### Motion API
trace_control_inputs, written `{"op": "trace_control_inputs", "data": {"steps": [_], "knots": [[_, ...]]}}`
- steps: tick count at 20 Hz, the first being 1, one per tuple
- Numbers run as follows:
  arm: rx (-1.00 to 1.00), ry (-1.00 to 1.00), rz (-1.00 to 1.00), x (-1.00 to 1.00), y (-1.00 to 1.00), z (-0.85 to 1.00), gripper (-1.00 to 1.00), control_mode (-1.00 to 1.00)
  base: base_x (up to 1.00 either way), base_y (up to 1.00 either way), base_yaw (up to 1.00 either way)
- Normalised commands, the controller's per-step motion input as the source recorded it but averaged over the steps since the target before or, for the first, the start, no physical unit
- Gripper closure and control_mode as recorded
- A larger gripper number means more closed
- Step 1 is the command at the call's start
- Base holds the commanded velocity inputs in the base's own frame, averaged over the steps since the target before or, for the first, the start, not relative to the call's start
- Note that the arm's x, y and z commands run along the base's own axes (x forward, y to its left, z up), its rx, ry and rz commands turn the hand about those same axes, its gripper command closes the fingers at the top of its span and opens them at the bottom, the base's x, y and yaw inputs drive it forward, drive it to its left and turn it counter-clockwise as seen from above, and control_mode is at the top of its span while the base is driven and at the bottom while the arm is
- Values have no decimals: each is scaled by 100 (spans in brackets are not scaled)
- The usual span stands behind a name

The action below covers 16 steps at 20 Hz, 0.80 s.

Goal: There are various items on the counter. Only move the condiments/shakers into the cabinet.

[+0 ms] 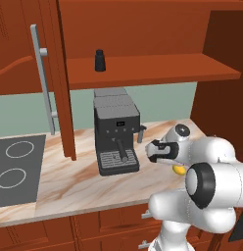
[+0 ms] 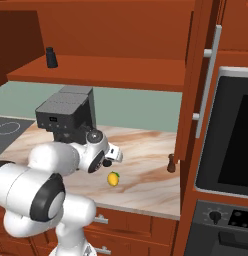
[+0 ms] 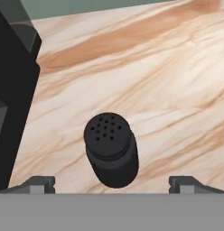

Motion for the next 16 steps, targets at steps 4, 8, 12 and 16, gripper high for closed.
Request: {"op": "trace_control_inputs", "data": {"steps": [4,8,12,16], "knots": [[0,0,0,24,2,-12,-100,-100,0,0,0],[0,0,0,27,0,-11,-100,-100,0,0,0],[0,0,0,27,0,-16,-100,-100,0,0,0],[0,0,0,24,0,-24,100,-100,0,0,0]]}}
